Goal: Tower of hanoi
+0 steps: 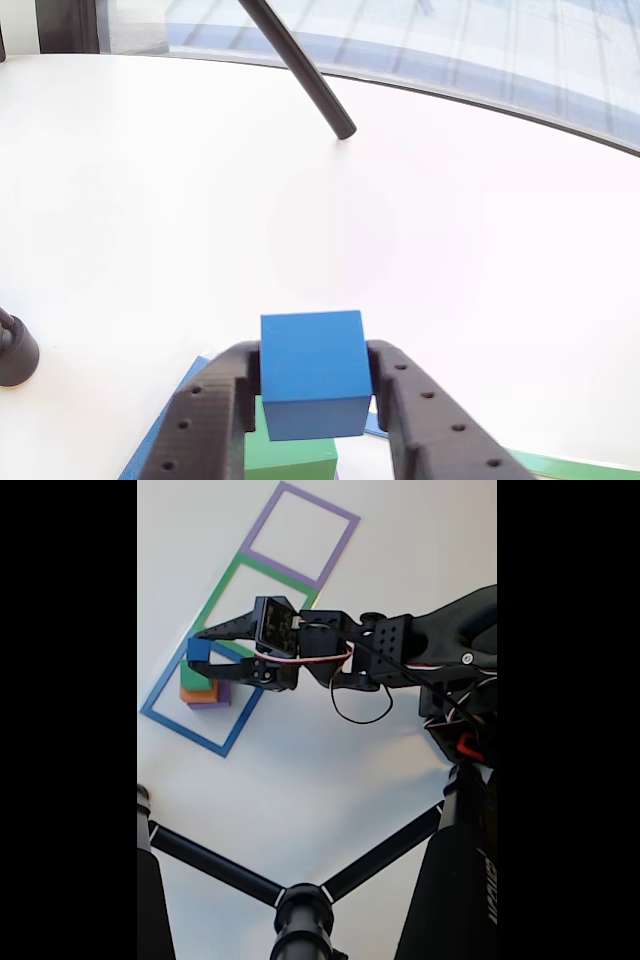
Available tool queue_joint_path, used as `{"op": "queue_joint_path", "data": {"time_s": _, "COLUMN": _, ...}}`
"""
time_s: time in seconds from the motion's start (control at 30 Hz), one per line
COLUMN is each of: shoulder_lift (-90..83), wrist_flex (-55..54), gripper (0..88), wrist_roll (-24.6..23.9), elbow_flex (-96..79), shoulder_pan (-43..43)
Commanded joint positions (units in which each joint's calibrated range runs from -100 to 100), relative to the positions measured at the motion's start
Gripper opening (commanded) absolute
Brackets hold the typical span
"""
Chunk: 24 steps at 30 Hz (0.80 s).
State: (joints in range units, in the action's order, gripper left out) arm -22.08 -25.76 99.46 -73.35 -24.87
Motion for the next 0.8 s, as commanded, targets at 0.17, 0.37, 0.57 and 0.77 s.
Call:
{"op": "queue_joint_path", "data": {"time_s": 0.17, "shoulder_lift": 5.48, "wrist_flex": -5.66, "gripper": 0.3, "wrist_roll": 0.54, "elbow_flex": 3.99, "shoulder_pan": -0.35}}
{"op": "queue_joint_path", "data": {"time_s": 0.37, "shoulder_lift": 7.66, "wrist_flex": -5.82, "gripper": 0.3, "wrist_roll": 0.54, "elbow_flex": 5.62, "shoulder_pan": -0.44}}
{"op": "queue_joint_path", "data": {"time_s": 0.57, "shoulder_lift": 9.93, "wrist_flex": -6.88, "gripper": 0.3, "wrist_roll": 0.54, "elbow_flex": 6.35, "shoulder_pan": -0.83}}
{"op": "queue_joint_path", "data": {"time_s": 0.77, "shoulder_lift": 11.46, "wrist_flex": -8.25, "gripper": 0.3, "wrist_roll": 0.54, "elbow_flex": 6.44, "shoulder_pan": -1.50}}
